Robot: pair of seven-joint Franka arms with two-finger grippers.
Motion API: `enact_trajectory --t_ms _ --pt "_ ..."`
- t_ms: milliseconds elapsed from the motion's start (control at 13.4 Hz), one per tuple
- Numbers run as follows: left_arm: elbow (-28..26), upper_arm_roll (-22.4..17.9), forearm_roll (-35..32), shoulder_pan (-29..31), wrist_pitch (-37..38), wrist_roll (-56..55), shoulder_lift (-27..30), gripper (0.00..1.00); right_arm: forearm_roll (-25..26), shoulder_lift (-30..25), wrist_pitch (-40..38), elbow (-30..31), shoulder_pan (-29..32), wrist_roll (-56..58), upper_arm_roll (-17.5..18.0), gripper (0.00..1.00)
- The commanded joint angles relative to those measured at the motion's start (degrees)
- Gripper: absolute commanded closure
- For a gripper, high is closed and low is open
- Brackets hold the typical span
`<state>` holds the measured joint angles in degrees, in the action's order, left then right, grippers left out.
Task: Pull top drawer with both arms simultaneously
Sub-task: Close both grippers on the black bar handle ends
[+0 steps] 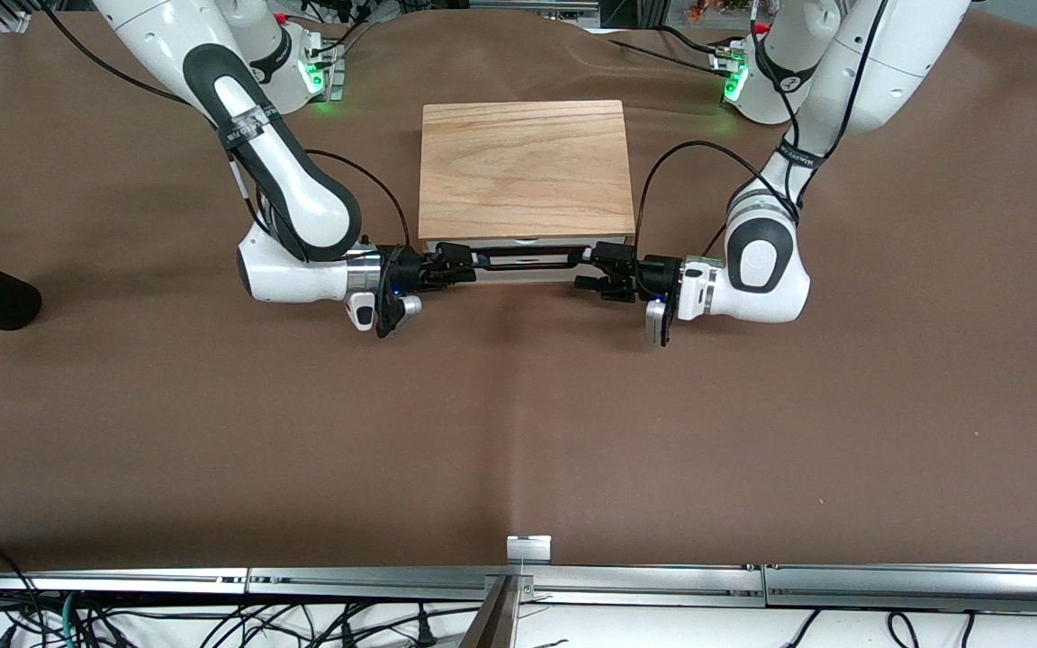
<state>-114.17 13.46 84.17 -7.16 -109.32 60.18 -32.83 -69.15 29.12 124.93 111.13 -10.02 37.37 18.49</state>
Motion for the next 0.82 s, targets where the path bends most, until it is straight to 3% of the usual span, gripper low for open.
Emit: enact_trajectory --t_ms 0,150,225,374,749 --pt "-1.1 0.2 2.6 -0.1 -0.2 3.8 0.1 0.48 -1.7 0.1 0.8 0.9 0.5 1.9 0.9 0.46" --pt "-1.1 0.2 3.3 -0.1 -0.2 3.8 0.2 0.68 -3.0 0.1 1.8 1.3 0.5 2.4 1.8 0.47" --pt "-1.4 0.2 3.5 -0.2 -0.2 3.8 0.2 0.72 -4.2 0.2 2.8 1.5 0.5 3.4 2.3 0.5" --pt "-1.6 0.6 4.2 -0.2 -0.3 4.1 0.2 0.78 -5.3 0.2 3.5 1.7 0.5 3.9 3.0 0.51" --pt "-1.6 0.6 4.2 -0.6 -0.3 5.0 -0.2 0.79 -5.3 0.2 3.2 1.9 0.5 4.2 3.0 0.65"
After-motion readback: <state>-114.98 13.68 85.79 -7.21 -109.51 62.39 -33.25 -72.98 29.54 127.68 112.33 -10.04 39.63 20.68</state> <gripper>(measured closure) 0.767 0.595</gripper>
